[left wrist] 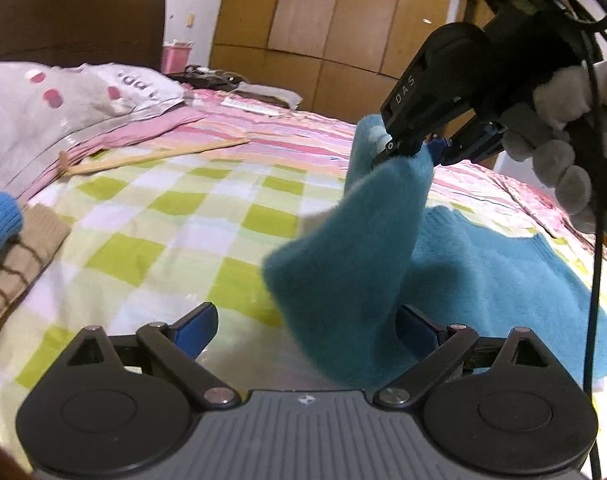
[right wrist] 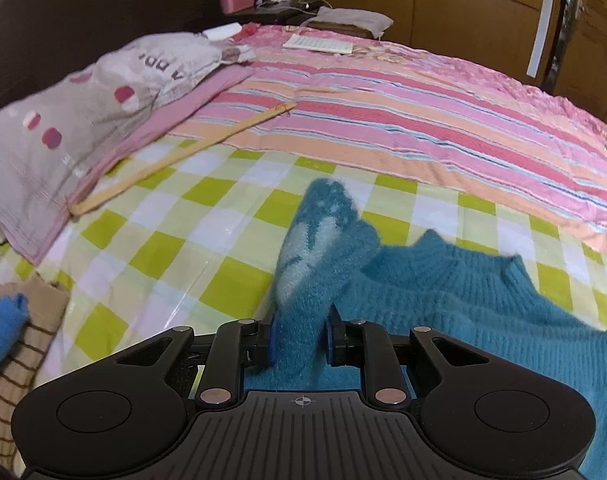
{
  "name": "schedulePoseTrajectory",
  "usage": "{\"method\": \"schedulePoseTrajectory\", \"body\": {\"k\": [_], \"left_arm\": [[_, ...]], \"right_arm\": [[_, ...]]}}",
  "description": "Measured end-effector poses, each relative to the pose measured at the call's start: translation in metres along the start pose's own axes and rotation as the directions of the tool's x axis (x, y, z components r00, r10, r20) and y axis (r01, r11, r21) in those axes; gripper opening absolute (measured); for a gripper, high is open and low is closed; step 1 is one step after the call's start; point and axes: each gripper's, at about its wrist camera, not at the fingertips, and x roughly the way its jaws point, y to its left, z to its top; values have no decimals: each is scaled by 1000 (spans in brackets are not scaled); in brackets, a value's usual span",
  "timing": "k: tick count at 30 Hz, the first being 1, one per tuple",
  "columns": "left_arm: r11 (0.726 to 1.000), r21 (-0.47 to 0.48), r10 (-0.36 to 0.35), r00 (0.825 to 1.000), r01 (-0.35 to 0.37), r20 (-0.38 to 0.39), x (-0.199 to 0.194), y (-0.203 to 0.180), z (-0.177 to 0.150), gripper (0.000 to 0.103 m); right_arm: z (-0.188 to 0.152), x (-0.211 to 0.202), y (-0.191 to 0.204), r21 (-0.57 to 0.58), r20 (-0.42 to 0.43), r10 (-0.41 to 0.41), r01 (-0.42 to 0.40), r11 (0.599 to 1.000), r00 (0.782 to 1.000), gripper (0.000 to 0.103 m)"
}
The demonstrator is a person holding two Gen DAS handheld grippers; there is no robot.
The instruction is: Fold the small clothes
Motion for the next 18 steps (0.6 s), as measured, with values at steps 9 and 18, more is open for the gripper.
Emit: {"method": "schedulePoseTrajectory", "body": {"k": [9,18], "left_arm": [[999,34,-25,1000,25,0,4,-28,10,52],[988,118,-108,993,102,42,-21,-79,35,31]], "right_arm": [[-15,-19,-31,87,31,77,-79,993,997,19],[-26,-53,-85,207,106,131,-151,967,986,19]]}}
